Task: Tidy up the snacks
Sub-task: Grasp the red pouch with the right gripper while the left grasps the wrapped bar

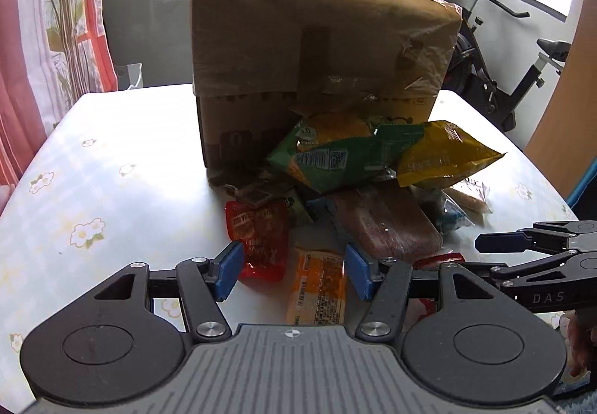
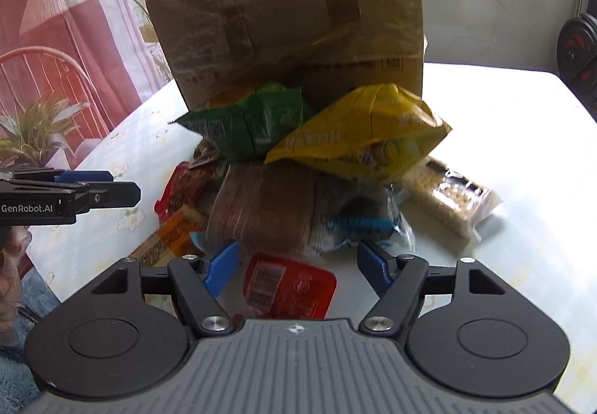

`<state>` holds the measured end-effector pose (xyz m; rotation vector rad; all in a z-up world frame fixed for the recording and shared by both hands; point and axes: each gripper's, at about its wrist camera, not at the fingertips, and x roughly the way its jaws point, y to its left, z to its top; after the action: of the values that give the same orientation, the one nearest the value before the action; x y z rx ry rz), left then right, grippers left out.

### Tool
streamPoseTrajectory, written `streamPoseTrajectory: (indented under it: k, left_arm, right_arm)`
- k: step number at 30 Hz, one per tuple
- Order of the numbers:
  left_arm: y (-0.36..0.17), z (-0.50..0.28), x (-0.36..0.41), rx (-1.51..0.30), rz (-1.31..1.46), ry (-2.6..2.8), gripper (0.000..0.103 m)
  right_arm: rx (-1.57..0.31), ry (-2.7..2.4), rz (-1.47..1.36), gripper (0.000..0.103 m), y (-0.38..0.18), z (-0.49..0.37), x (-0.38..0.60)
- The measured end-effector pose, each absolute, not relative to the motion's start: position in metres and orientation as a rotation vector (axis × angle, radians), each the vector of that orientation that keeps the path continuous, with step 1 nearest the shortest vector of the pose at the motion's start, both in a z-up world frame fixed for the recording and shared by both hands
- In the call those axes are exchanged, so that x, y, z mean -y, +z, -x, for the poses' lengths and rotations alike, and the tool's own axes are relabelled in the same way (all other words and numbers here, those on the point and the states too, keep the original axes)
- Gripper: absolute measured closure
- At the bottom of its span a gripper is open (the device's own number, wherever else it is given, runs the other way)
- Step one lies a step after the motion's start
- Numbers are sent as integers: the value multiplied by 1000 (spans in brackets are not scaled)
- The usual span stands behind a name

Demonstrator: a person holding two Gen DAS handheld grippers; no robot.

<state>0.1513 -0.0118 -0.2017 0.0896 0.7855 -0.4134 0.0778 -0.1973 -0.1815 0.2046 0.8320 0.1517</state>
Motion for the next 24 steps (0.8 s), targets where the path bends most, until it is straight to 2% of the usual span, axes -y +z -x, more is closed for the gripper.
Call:
streamPoseTrajectory:
  k: [4,17,24]
  left_arm:
    - [-215,-152,17,-836,-92,-433,40]
    - [-244,-152,29,-968,-115,-412,40]
    - [-252,-155,31,-996,-129,-405,42]
  right_arm:
    - [-884,172,-190,32,-190,-75,189]
    - [-960,180,-168,47,-201,-79,184]
    - [-962,199,-187,49,-204,-80,187]
